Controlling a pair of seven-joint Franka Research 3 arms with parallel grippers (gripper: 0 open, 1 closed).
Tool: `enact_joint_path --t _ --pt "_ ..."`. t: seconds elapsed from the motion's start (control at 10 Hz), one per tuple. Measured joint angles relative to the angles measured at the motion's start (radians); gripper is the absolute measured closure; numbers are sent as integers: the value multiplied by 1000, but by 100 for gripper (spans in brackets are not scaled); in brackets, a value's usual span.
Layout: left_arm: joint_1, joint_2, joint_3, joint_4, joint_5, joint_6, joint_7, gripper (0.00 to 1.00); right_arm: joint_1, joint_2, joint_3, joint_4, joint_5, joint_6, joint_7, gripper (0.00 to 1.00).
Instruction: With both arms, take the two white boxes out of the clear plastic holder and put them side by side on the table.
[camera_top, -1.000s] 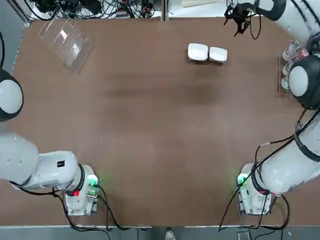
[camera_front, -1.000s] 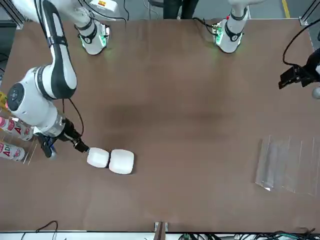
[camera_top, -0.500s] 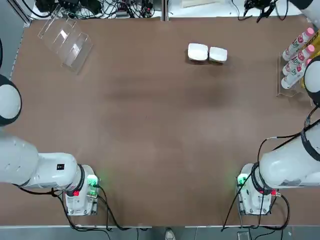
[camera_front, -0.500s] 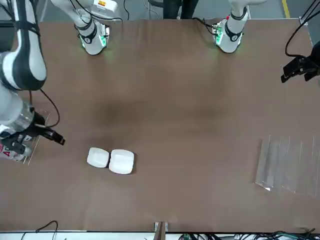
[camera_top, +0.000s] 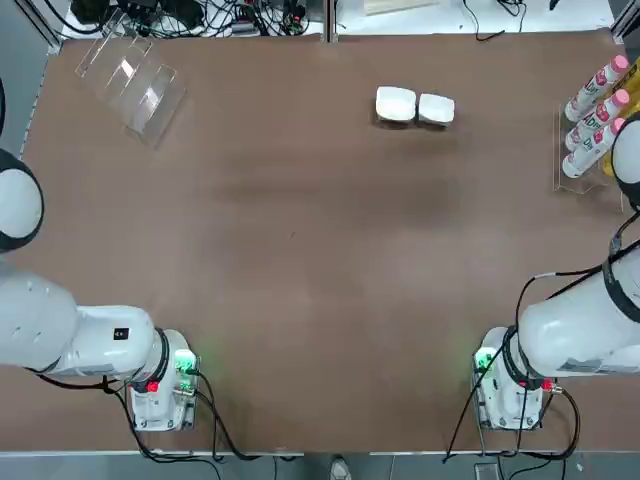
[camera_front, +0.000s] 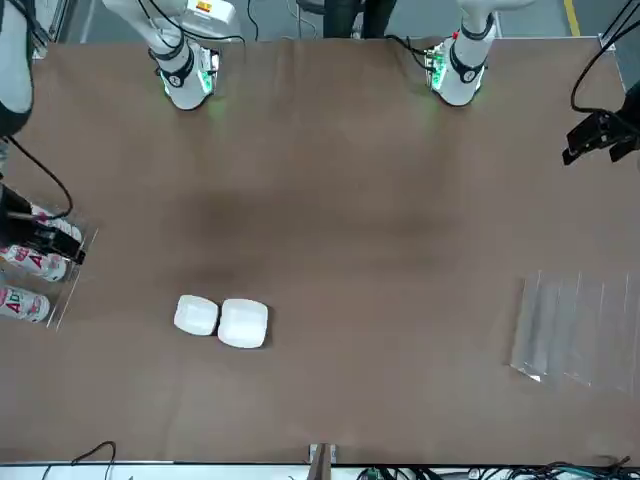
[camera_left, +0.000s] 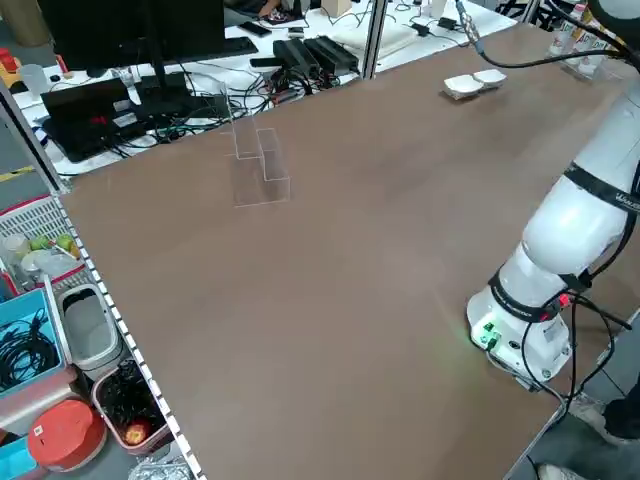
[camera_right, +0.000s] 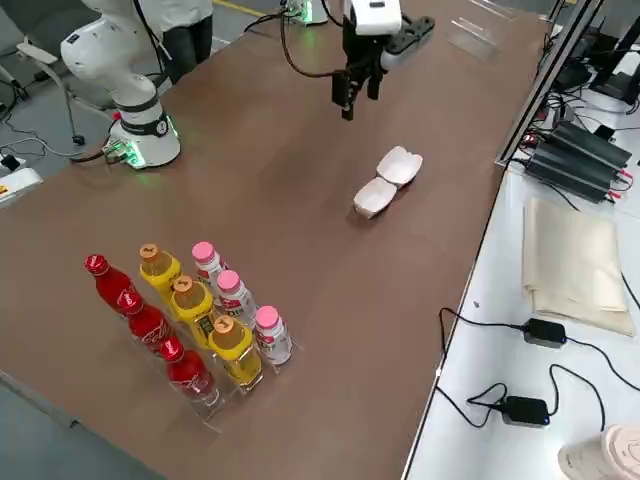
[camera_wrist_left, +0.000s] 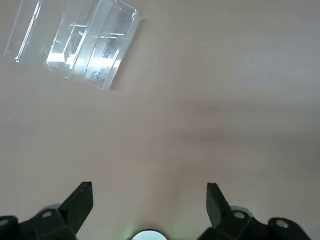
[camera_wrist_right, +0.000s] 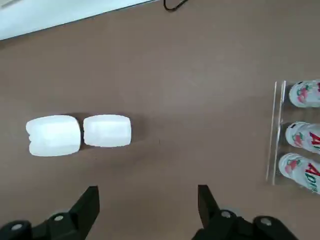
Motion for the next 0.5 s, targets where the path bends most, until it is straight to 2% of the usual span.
enact_joint_path --t 0.3,0.5 --pt "-4 0 -2 0 0 0 0 0 -2 -2 -6 78 0 -117 -6 12" --pt "-13 4 -15 -1 0 0 0 0 -2 -19 -19 93 0 -136 -8 12"
